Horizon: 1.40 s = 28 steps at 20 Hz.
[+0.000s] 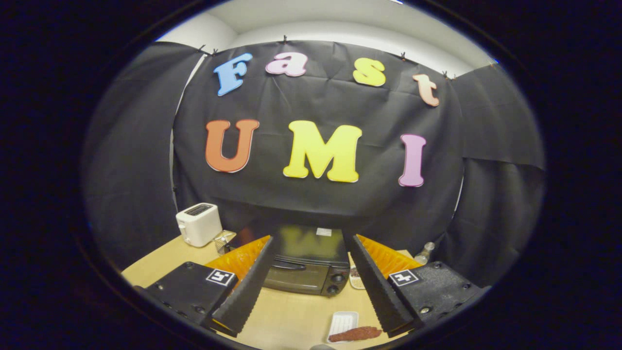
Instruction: Open the toaster oven, put the food inside, and close the toaster oven door.
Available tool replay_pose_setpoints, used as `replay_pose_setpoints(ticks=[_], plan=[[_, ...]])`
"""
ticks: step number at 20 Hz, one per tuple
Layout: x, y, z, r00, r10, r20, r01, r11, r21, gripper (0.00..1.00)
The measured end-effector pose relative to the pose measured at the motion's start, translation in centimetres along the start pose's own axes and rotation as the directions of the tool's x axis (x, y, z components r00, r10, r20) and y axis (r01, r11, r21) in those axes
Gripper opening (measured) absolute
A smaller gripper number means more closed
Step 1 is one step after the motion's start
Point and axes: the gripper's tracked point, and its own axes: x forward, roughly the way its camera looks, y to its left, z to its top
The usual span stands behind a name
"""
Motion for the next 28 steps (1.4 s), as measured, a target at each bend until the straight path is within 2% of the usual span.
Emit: replay_pose_setpoints(ticks=[2,6,10,14,19,24,28], plan=[[2.8,1.8,-2.0,0.999,0.025,-0.035,-0.025,1.000,0.011,1.00],[8.2,3.6,-5.0,0.995,0.021,-0.096,-0.019,1.000,0.019,1.00],[13.3,4.5,-7.9,0.986,0.001,-0.164,0.001,1.000,0.013,1.00],[16.3,4.3,-10.1,0.976,-0.033,-0.213,0.034,0.999,0.000,1.00],[16.5,4.4,-10.7,0.973,-0.018,-0.231,0.029,0.999,0.042,1.00],[14.5,4.7,-11.7,0.968,0.018,-0.252,0.007,0.995,0.097,1.00],[12.3,5.0,-12.7,0.964,0.026,-0.263,-0.002,0.996,0.092,1.00]])
